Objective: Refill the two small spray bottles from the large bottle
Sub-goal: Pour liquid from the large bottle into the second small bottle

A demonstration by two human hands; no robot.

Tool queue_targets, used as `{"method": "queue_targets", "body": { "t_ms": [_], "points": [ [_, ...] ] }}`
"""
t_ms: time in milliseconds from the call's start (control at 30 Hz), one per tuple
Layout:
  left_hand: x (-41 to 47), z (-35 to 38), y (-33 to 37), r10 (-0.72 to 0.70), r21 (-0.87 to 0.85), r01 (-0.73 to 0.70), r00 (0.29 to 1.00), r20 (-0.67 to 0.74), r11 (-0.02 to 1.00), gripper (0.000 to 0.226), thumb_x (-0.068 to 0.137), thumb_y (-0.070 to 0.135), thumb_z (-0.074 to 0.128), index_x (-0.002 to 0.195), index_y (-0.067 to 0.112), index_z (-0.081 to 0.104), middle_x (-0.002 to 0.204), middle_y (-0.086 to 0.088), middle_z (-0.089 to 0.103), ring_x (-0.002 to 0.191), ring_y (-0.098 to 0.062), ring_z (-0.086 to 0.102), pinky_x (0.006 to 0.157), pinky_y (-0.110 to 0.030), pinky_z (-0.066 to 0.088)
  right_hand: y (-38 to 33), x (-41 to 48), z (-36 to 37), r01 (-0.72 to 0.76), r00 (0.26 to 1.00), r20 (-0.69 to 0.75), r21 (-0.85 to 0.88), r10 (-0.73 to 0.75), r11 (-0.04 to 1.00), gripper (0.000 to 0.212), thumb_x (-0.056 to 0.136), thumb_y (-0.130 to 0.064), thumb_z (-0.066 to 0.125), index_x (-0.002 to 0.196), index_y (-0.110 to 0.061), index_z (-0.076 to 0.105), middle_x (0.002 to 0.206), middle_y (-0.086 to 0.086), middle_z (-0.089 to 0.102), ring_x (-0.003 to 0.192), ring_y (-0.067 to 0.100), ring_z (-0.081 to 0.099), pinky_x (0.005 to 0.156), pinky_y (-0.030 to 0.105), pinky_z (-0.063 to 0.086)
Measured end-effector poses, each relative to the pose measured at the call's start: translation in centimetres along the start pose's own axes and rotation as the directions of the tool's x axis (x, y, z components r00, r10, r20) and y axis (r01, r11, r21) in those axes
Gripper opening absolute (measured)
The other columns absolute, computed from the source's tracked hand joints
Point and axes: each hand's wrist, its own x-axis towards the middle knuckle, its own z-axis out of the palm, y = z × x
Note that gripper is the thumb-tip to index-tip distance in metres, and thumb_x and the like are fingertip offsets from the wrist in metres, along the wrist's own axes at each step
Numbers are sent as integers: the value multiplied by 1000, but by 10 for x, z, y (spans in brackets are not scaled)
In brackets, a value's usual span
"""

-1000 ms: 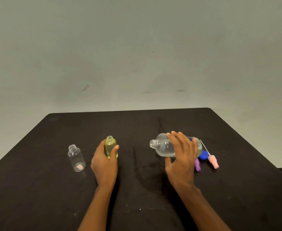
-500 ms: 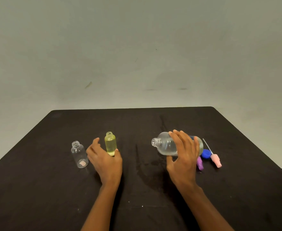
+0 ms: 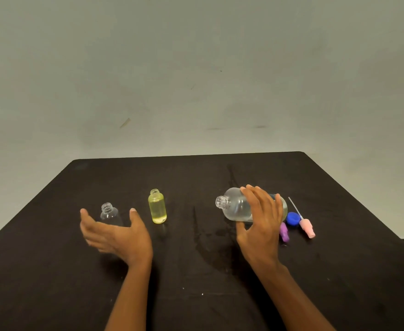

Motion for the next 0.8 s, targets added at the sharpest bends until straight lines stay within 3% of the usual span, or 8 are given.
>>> {"method": "queue_targets", "body": {
  "t_ms": [133,267,367,467,567,633,733,800],
  "points": [
    [3,4,-10,-134,-119,134,991,15,984,64,79,10,71,135,13,40,136,-8,45,126,-22,42,106,-40,34,-1,1,0,0,1000,0,5,0,1000,71,51,18,75,118,-3,63,120,10,62,118,25,53,111,49,24],
    [5,4,-12,-146,-157,145,989,3,977,46,79,5,69,121,17,53,123,-2,57,115,-16,52,97,-43,45,-1,0,-1,-4,1000,-2,8,4,1000,71,51,18,75,117,-3,63,120,10,62,117,24,53,111,48,24],
    [-1,2,-4,-26,-186,26,1000,2,982,45,79,5,70,120,16,55,117,0,58,111,-19,55,97,-36,44,0,0,-1,-7,1000,0,2,7,1000,71,52,18,75,118,-4,63,120,10,62,116,26,55,111,48,23],
    [-15,1,10,180,-216,-168,983,40,962,45,79,12,73,120,15,55,112,7,55,105,-15,55,94,-38,45,0,0,0,-11,1000,8,1,11,1000,71,51,18,76,118,-4,63,121,10,62,116,27,55,111,50,24],
    [-33,-1,18,412,-232,-379,903,118,896,44,79,21,74,118,10,57,111,5,58,100,-10,54,92,-39,43,1,0,0,-11,1000,21,4,11,1000,73,52,17,76,120,-5,61,122,10,61,118,27,54,110,52,25],
    [-47,-1,21,519,-241,-471,831,201,849,45,76,23,74,116,10,59,110,0,63,99,-16,58,94,-37,40,1,0,0,-9,1000,24,-2,10,1000,73,52,17,76,120,-5,61,122,10,61,119,28,54,110,54,26],
    [-62,-1,23,589,-279,-519,722,362,808,46,75,28,74,116,11,61,110,1,64,102,-13,58,97,-25,35,2,0,0,-14,1000,26,-12,15,1000,74,51,18,75,120,-5,62,122,10,61,119,27,54,110,53,25],
    [-67,-2,23,593,-301,-512,674,441,805,47,77,31,72,118,12,62,110,3,64,102,-9,58,96,-29,39,2,0,-1,-19,999,28,-17,20,1000,75,51,18,75,121,-5,61,123,10,61,120,28,53,111,52,24]
  ]
}}
